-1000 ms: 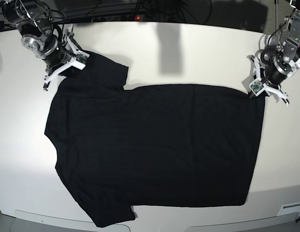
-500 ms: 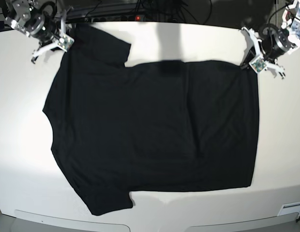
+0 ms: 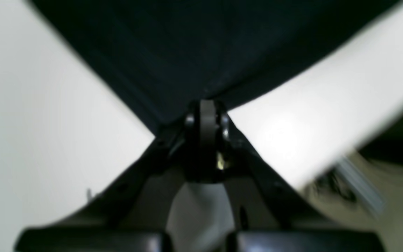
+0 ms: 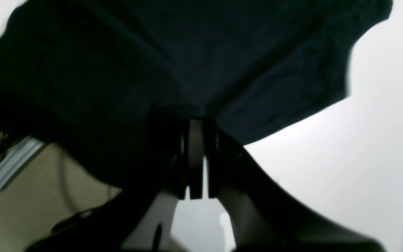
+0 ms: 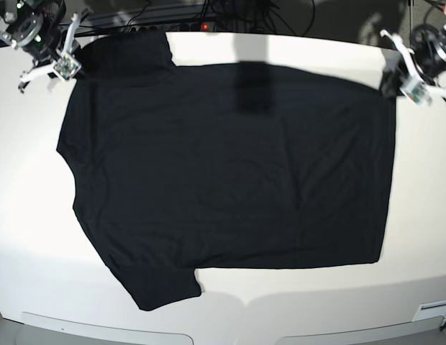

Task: Fold the T-shirt properly
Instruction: 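Lift the grasped shirt edge with both grippers and pull it taut, then fold the held edge over the shirt body with both grippers, then release the edge and move both grippers to the opposite shirt edge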

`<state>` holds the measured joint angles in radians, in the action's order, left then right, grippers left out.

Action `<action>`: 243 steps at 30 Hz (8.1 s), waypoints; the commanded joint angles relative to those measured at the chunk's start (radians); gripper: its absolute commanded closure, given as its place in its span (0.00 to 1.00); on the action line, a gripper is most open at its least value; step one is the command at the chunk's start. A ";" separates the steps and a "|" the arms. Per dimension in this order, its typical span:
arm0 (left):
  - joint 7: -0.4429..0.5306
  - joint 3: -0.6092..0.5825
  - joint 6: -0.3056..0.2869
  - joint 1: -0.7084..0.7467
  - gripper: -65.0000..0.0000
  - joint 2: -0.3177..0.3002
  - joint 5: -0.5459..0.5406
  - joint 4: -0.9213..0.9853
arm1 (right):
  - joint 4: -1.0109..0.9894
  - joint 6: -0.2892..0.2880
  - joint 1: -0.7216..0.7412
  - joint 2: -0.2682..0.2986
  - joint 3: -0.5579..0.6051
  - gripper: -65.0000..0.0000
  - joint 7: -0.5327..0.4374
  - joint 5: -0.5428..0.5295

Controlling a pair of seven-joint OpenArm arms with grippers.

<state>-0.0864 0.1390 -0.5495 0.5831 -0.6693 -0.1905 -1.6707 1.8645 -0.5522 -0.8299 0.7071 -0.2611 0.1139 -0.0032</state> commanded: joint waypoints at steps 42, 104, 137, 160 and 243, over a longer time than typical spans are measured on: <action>0.035 0.014 -0.003 -0.570 1.00 0.281 0.248 0.465 | -0.489 -0.125 0.768 -0.136 0.088 1.00 0.043 -0.002; -0.183 0.017 0.114 -0.417 1.00 0.341 -0.256 0.507 | -0.468 0.017 0.676 -0.227 0.219 1.00 0.201 -0.122; -0.097 0.105 0.096 0.084 1.00 0.336 -0.203 0.183 | -0.218 0.019 0.078 -0.233 0.044 1.00 -0.046 -0.078; -0.124 0.267 0.090 0.000 1.00 0.334 -0.203 -0.180 | 0.029 0.063 0.127 -0.233 -0.185 1.00 0.011 -0.223; -0.233 0.036 -0.132 -1.079 1.00 0.306 -0.124 1.172 | -1.214 -0.031 1.561 -0.177 0.527 0.54 0.465 -0.344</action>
<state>-0.3084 0.1764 -0.6872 -0.4820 -0.3515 -0.3332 -0.4934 0.6403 -0.5777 0.6975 0.5190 0.2695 0.5949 -0.3435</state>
